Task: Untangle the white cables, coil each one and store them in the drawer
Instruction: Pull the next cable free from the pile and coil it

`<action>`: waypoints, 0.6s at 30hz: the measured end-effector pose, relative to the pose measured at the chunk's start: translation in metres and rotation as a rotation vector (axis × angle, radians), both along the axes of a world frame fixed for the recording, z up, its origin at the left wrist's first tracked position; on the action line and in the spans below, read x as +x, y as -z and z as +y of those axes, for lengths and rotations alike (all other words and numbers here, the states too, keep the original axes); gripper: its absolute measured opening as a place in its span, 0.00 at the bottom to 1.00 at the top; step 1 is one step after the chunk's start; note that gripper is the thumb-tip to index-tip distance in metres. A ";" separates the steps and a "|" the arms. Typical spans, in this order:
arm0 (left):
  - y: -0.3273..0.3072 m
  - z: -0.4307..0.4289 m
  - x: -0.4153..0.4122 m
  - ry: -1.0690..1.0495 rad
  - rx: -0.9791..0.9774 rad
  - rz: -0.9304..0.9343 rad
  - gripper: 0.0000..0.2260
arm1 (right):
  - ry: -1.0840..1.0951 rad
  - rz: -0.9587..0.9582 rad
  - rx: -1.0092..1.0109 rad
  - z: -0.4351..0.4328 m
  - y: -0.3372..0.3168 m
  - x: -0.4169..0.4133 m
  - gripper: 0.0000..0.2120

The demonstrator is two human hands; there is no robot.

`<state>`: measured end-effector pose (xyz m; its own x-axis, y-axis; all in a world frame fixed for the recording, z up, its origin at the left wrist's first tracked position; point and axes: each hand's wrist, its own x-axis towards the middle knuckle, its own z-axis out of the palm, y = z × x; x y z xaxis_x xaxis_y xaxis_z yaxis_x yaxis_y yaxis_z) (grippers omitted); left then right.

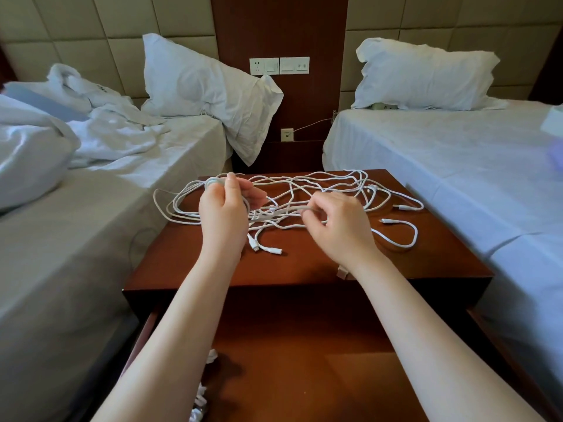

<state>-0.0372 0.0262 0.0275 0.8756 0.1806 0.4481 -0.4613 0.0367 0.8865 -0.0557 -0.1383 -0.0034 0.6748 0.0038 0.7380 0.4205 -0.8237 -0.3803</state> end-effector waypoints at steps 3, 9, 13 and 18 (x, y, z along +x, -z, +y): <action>0.002 0.002 0.002 -0.095 0.273 0.000 0.19 | 0.106 -0.124 0.086 -0.006 -0.001 0.003 0.09; 0.014 0.004 0.004 -0.021 0.657 0.115 0.18 | -0.005 -0.004 0.528 -0.020 -0.018 -0.005 0.07; 0.022 0.002 0.005 0.165 0.559 0.279 0.19 | -0.122 0.160 0.681 -0.026 -0.025 -0.011 0.08; 0.026 -0.001 0.004 0.427 0.496 0.432 0.21 | -0.332 0.287 0.848 -0.024 -0.025 -0.009 0.03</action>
